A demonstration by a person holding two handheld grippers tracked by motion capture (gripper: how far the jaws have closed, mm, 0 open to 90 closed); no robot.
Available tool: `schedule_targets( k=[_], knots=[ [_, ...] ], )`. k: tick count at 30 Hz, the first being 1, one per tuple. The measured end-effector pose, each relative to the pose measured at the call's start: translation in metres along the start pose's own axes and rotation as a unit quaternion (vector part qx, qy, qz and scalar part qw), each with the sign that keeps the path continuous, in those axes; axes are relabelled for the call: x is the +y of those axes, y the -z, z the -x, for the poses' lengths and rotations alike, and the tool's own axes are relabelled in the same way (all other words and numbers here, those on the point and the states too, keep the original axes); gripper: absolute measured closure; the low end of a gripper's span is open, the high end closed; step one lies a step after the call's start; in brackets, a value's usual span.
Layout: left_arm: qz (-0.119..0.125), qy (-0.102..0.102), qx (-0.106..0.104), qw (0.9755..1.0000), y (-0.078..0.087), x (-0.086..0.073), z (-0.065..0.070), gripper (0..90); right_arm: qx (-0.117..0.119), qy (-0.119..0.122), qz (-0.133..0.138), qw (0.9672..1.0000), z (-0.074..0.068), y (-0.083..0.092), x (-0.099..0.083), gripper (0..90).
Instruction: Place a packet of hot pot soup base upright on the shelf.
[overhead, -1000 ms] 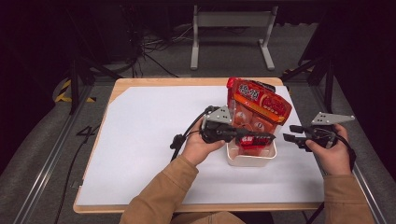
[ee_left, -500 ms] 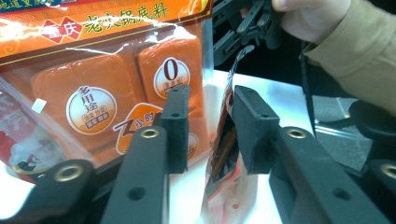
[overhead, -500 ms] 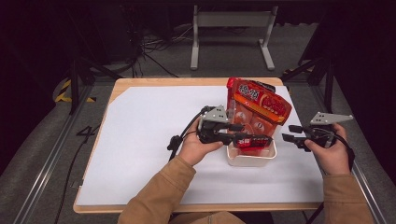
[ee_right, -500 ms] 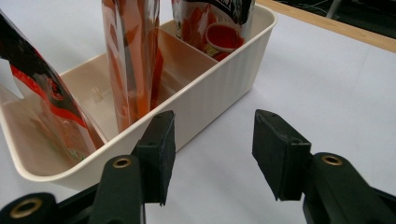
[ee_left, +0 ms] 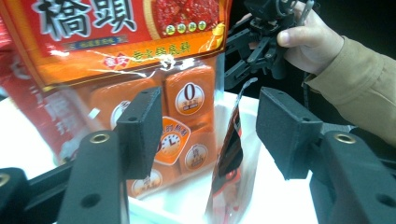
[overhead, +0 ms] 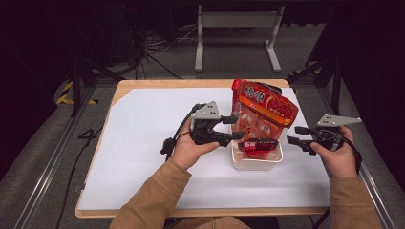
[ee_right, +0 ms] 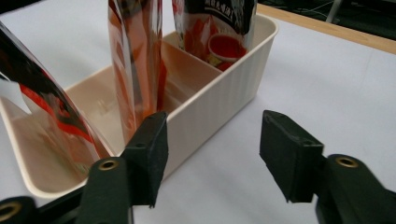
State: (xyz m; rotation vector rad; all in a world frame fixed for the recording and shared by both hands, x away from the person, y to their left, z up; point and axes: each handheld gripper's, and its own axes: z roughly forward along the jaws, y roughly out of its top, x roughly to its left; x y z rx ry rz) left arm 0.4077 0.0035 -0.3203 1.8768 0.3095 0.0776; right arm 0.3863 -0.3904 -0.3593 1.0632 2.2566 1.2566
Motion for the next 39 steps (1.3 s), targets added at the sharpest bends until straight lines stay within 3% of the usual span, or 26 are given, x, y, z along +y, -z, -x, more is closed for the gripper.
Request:
schedule_targets(
  k=[3,8,15,19,21,22,32,39],
  knots=[
    [-0.008,0.012,0.008,0.9999,0.013,-0.001,0.000,40.1,-0.011,0.000,0.008,0.9999,-0.001,0.001,0.001,37.0],
    [-0.012,0.011,0.038,0.9991,0.039,-0.007,-0.002,37.7,-0.017,0.000,0.013,0.9998,-0.002,0.004,0.000,35.1],
    [-0.013,0.021,0.083,0.9963,0.081,-0.019,-0.006,34.8,-0.020,-0.002,0.020,0.9996,-0.004,0.005,-0.003,32.5],
    [-0.013,0.018,0.118,0.9927,0.104,-0.029,-0.008,33.0,-0.019,0.000,0.020,0.9996,-0.004,0.005,-0.005,31.8],
    [-0.016,0.016,0.125,0.9919,0.107,-0.031,-0.010,31.1,-0.018,-0.001,0.020,0.9996,-0.003,0.006,-0.005,32.1],
    [-0.020,0.015,0.139,0.9899,0.119,-0.036,-0.013,30.7,-0.017,-0.001,0.022,0.9996,-0.002,0.007,-0.005,32.2],
    [-0.017,0.037,0.167,0.9852,0.151,-0.065,-0.022,29.7,-0.020,-0.003,0.023,0.9995,0.000,0.009,-0.008,31.4],
    [-0.010,0.049,0.194,0.9798,0.171,-0.081,-0.024,29.6,-0.023,-0.006,0.025,0.9994,0.003,0.011,-0.008,31.0]
  ],
)
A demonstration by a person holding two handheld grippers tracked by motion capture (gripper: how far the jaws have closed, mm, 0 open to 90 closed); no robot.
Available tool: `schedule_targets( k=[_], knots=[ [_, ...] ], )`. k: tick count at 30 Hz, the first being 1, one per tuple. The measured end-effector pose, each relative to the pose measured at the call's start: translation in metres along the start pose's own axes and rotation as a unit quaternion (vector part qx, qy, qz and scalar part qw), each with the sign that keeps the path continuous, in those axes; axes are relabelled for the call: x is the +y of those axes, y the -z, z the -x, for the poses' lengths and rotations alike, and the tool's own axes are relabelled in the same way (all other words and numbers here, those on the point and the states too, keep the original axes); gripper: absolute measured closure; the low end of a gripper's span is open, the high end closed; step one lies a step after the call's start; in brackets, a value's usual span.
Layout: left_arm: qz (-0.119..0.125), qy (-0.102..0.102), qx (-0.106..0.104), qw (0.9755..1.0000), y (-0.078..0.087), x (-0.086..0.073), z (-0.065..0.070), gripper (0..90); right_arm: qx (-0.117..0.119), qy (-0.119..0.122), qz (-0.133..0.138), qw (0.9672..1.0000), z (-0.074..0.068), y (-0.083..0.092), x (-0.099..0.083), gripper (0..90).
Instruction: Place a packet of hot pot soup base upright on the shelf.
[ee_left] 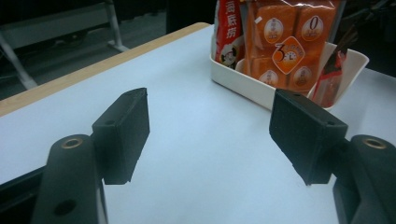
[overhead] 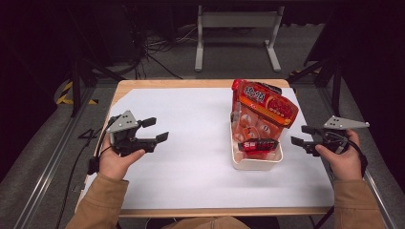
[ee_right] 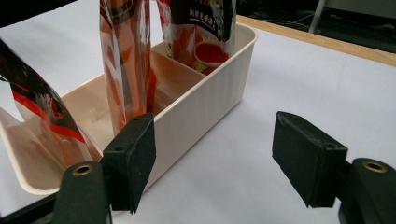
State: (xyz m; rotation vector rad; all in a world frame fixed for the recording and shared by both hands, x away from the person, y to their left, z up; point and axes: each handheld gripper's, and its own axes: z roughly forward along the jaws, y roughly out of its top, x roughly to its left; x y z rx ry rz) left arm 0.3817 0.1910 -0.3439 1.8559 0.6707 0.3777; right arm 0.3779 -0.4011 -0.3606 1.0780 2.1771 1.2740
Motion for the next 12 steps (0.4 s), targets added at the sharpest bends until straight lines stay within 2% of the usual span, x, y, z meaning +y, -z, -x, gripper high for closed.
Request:
schedule_targets(
  k=[2,4,10,12],
  knots=[
    [0.004,0.006,0.009,0.9999,0.003,-0.006,-0.004,29.6,0.000,0.000,0.000,1.0000,0.000,0.000,0.000,31.0],
    [-0.005,0.011,0.012,0.9999,0.004,-0.010,-0.008,29.6,-0.001,0.000,0.001,1.0000,0.000,0.000,0.000,30.9],
    [0.000,0.033,0.016,0.9993,0.007,-0.019,-0.014,27.4,-0.001,0.002,0.001,1.0000,-0.001,-0.002,0.001,30.4],
    [0.001,0.034,0.017,0.9993,0.007,-0.020,-0.015,27.1,-0.001,0.002,0.001,1.0000,-0.001,-0.002,0.001,30.3]
  ],
)
